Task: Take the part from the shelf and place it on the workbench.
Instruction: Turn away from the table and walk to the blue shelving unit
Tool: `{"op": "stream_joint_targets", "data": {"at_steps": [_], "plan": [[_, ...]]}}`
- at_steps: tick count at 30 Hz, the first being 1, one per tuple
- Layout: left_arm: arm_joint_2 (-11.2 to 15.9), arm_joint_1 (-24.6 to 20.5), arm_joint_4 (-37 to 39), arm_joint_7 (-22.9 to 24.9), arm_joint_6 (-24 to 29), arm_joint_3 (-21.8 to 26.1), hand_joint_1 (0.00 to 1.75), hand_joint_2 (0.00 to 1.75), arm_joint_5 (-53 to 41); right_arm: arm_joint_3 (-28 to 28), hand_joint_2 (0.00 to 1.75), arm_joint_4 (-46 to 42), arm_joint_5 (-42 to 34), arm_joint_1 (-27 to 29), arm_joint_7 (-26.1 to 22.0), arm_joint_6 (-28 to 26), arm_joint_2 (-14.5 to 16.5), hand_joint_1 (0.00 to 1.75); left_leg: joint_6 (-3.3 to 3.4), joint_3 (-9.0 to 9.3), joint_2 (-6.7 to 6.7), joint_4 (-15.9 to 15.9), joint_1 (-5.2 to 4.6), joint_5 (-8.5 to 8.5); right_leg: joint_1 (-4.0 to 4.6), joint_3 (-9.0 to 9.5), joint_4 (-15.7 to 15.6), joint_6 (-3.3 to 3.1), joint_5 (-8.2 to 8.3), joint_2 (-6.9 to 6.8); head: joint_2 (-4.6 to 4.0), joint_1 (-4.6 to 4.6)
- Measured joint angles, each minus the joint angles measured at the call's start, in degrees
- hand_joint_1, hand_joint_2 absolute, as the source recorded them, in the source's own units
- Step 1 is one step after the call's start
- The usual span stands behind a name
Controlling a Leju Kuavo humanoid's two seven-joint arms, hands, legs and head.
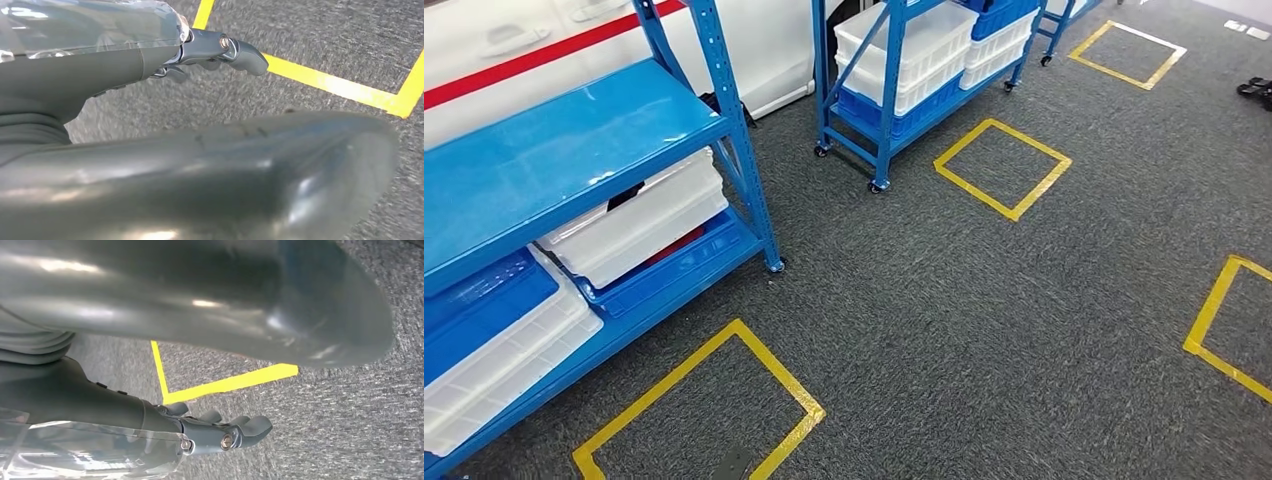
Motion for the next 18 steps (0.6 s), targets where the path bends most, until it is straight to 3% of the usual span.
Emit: {"op": "stream_joint_targets", "data": {"at_steps": [2,4,6,8,10,12,13,14,15,16,18], "plan": [[-0.1,-0.1,0.0,-0.7,-1.1,0.4,0.0,0.0,1.0,0.0,0.0,0.0,-0.1,0.2,-0.1,-0.1,0.0,0.0,-0.59,-0.24,-1.27,0.7,0.1,-0.39,-0.36,3.14,-7.3,0.05,3.39,2.22,0.01,0.0],[-0.1,-0.2,0.0,-1.5,-2.4,1.0,0.0,0.0,2.2,0.0,0.0,0.1,-0.1,0.2,-0.2,-0.2,0.0,0.0,-1.26,-0.74,-2.16,1.1,0.1,-0.58,-0.38,4.35,-10.4,-0.37,4.17,3.62,0.0,-0.01],[-0.1,-0.2,0.0,-2.1,-3.6,1.8,0.0,0.0,3.6,0.0,0.0,0.1,0.0,0.1,-0.3,-0.3,0.0,0.0,-1.91,-1.07,-2.88,1.1,0.15,-0.51,-0.2,4.31,-10.5,-1.17,4.29,2.65,0.0,-0.02],[-0.1,-0.3,0.0,-2.5,-4.6,2.9,0.0,0.0,5.1,0.0,0.0,0.1,0.2,0.1,-0.3,-0.4,0.1,0.0,-2.48,-1.79,-1.26,2.6,0.18,-1.62,-0.15,4.44,-10.8,-2.07,4.41,1.41,0.0,-0.02],[-0.1,-0.5,0.0,-2.6,-5.3,3.9,0.0,0.0,6.0,0.0,0.0,0.1,0.3,0.3,-0.3,-0.5,0.1,0.0,-2.89,-4.47,1.6,8.5,0.25,-5.04,-0.03,4.47,-11.0,-2.73,4.41,-0.05,0.01,-0.03],[-0.1,-0.6,0.0,-2.4,-5.6,4.5,0.0,0.0,6.3,0.0,0.0,0.1,0.3,0.4,-0.3,-0.6,0.1,0.0,-3.17,-8.03,2.58,16.1,0.36,-8.33,0.2,4.42,-11.0,-2.94,4.32,-1.52,0.01,-0.03],[-0.1,-0.6,0.0,-2.3,-5.7,4.8,0.0,0.0,6.3,0.0,0.0,0.1,0.3,0.4,-0.3,-0.6,0.1,0.0,-3.21,-8.85,2.71,17.9,0.38,-8.62,0.28,4.42,-11.0,-2.97,4.29,-2.22,0.0,-0.02],[-0.1,-0.5,0.0,-2.3,-5.7,5.1,0.0,0.0,6.3,0.0,0.0,0.1,0.3,0.4,-0.3,-0.6,0.1,0.0,-3.15,-8.53,2.87,17.4,0.38,-7.8,0.36,4.47,-11.0,-2.97,4.24,-2.89,0.0,-0.02],[-0.1,-0.5,0.0,-2.3,-5.7,5.3,0.0,0.0,6.3,0.0,0.0,0.1,0.3,0.4,-0.3,-0.7,0.1,0.0,-2.98,-7.02,3.23,14.5,0.34,-6.05,0.42,4.58,-11.0,-2.92,4.19,-3.53,0.01,-0.02],[-0.1,-0.5,0.0,-2.3,-5.7,5.4,0.0,0.0,6.3,0.0,0.0,0.1,0.3,0.3,-0.3,-0.7,0.1,0.0,-2.65,-4.73,4.21,10.2,0.23,-3.99,0.49,4.74,-11.0,-2.83,4.11,-4.11,0.01,-0.02],[-0.1,-0.7,0.0,-2.3,-5.7,5.5,0.0,0.0,6.3,0.0,0.0,0.1,0.3,0.3,-0.3,-0.7,0.1,0.0,-1.82,-1.18,6.49,3.1,-0.24,-1.6,0.71,5.05,-10.9,-2.39,3.91,-5.13,0.01,-0.02]]}}
